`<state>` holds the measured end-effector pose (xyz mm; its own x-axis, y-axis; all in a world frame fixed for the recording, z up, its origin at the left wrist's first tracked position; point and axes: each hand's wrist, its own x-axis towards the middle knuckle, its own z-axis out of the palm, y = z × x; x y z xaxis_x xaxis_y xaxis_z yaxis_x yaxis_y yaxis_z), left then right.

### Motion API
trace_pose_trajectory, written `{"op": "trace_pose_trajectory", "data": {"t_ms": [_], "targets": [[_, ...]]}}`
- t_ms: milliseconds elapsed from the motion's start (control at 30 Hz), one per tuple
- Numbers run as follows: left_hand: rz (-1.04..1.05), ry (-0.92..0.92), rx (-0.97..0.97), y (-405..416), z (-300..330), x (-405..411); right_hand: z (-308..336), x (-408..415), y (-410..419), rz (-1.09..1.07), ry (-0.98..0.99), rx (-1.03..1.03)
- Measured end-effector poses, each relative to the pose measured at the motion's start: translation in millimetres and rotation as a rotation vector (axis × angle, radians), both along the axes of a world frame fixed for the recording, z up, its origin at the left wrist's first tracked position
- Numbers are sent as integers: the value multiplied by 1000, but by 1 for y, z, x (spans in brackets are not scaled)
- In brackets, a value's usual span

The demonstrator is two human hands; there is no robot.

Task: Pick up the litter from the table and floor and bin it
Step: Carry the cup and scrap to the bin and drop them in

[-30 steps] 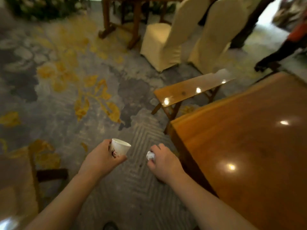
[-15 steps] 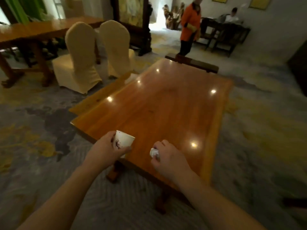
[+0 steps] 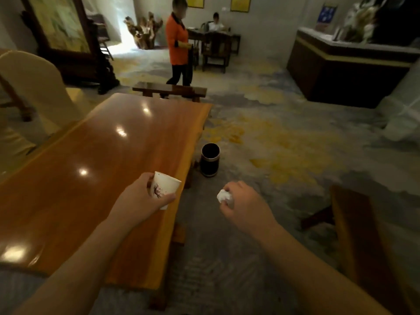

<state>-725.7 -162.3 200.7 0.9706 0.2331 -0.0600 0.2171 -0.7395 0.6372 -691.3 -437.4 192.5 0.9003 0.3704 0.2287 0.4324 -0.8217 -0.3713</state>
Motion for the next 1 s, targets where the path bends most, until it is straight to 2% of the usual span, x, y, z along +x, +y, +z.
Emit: {"op": "trace_pose_trajectory", "data": {"t_ms": [233,367,500,733,1000], "targets": [[-91,-49,21,-75,-28,136,-17,97,-93,-123,93,0],[-79,-49,-48,-104,-56,233,-33,185,-121,-121,121,-50],[-57,-42,-118,-122,-73,327,-40,289,-129,-85,161,-76],[-16,51,-95,-133,-92,471,-47,452,-123,1,209,-68],[137,193,-63,-143,-135,642,-99,655,-122,109,279,-97]]}}
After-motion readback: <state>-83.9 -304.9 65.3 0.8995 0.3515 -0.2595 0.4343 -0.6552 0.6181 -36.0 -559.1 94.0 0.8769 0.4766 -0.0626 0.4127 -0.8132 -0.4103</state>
